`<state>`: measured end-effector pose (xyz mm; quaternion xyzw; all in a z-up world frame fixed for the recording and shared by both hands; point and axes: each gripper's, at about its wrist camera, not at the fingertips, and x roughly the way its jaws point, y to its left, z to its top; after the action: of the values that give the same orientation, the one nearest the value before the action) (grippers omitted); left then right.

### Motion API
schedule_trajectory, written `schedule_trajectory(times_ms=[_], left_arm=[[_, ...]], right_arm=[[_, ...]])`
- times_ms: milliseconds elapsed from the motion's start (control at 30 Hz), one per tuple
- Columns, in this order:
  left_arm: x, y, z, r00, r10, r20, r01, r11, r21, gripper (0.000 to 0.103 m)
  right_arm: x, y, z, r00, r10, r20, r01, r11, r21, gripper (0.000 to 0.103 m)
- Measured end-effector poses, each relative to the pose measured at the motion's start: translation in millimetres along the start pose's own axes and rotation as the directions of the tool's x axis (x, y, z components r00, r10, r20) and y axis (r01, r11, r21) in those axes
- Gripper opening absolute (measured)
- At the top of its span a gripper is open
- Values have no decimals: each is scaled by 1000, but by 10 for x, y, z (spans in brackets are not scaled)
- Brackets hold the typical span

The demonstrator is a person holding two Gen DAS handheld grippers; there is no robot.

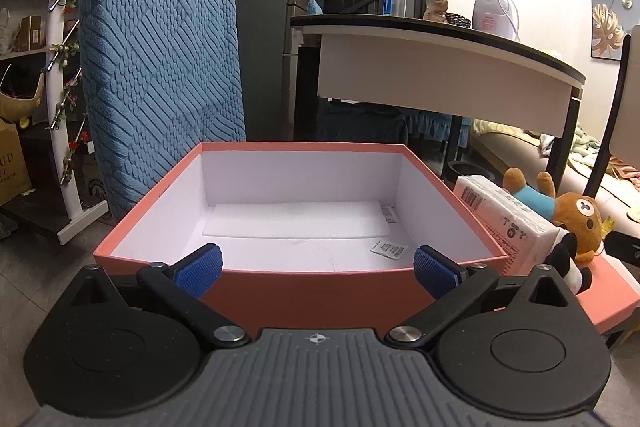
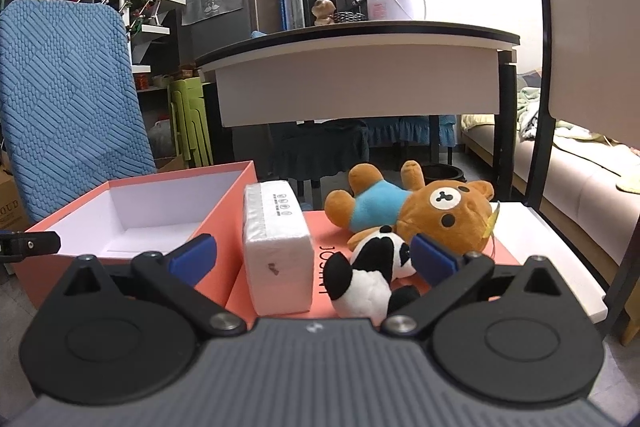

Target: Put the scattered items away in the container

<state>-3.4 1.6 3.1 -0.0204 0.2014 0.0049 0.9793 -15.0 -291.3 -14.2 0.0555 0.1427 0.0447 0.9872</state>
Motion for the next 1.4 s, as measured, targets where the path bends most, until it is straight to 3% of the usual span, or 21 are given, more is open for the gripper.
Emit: schedule_trajectory(times_ms=[367, 1400], left_arm=[[55, 28, 9, 1000, 27, 6, -27, 1000, -13, 103], [55, -13, -2, 1000, -4, 23, 4, 1000, -4, 103]], right_arm=[[-3, -69, -1, 1000, -13, 7, 13, 1000, 27, 103], [-30, -133, 5, 999, -29, 17, 28, 998, 56, 103]])
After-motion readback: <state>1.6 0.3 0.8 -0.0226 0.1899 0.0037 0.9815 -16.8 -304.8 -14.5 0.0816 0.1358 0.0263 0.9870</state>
